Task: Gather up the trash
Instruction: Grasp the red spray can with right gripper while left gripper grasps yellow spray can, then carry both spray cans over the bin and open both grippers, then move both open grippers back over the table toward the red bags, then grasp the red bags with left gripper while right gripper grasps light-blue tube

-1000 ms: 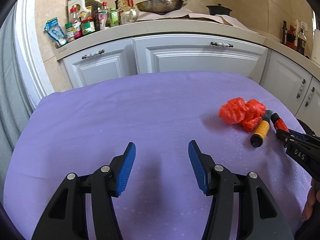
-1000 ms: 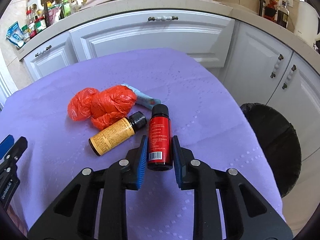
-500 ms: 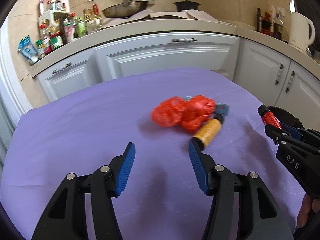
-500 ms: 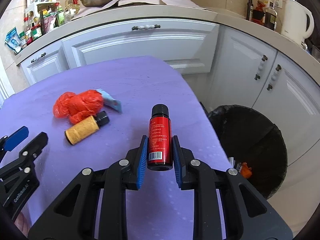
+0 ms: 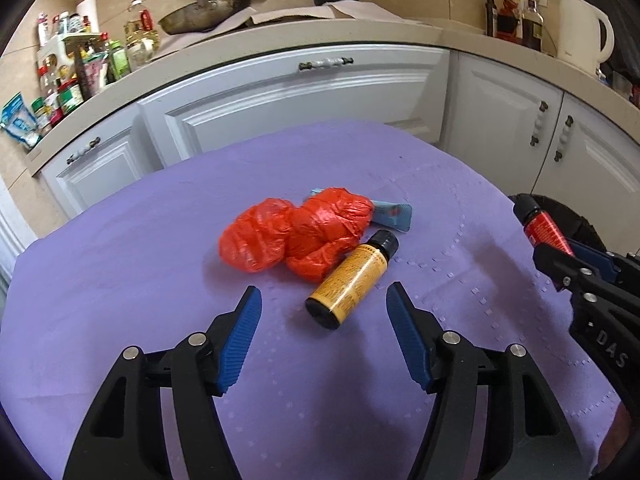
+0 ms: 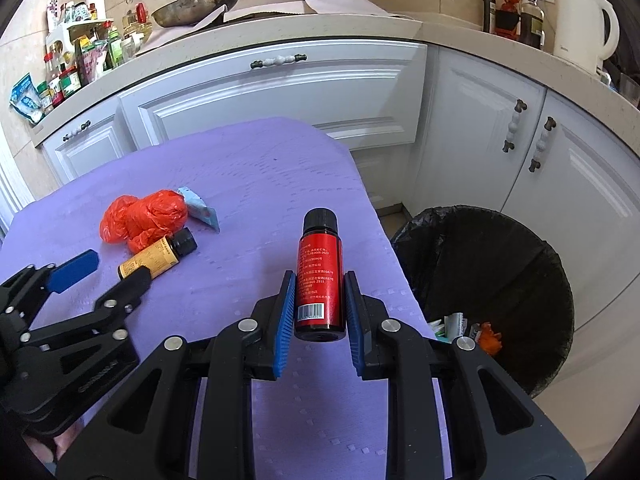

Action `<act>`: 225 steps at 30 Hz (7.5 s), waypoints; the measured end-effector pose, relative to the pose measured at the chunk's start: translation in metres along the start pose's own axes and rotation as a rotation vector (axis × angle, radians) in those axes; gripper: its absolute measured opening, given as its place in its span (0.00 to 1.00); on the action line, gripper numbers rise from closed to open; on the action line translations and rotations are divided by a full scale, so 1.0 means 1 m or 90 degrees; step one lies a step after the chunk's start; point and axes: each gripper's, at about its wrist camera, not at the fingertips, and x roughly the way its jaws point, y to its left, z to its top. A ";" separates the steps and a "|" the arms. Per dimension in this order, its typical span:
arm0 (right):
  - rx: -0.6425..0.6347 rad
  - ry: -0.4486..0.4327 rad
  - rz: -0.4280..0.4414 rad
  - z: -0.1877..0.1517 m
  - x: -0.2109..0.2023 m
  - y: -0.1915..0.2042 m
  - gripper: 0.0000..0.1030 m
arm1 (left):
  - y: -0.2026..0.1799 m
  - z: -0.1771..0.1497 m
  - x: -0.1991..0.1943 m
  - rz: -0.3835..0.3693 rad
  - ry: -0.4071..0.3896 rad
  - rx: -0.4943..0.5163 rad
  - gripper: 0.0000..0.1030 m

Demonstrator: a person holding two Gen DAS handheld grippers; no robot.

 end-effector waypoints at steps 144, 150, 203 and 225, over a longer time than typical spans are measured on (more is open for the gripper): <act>0.018 -0.048 -0.019 0.023 0.004 -0.034 0.47 | -0.007 0.019 -0.024 0.067 -0.063 -0.049 0.76; -0.002 -0.030 -0.011 0.029 0.021 -0.016 0.47 | 0.001 0.024 -0.010 0.071 -0.060 -0.034 0.81; -0.146 0.015 0.058 0.049 0.069 0.096 0.48 | 0.117 0.000 0.001 0.166 0.002 -0.135 0.02; -0.166 0.062 0.070 0.034 0.073 0.110 0.12 | 0.131 -0.012 -0.001 0.167 0.006 -0.153 0.02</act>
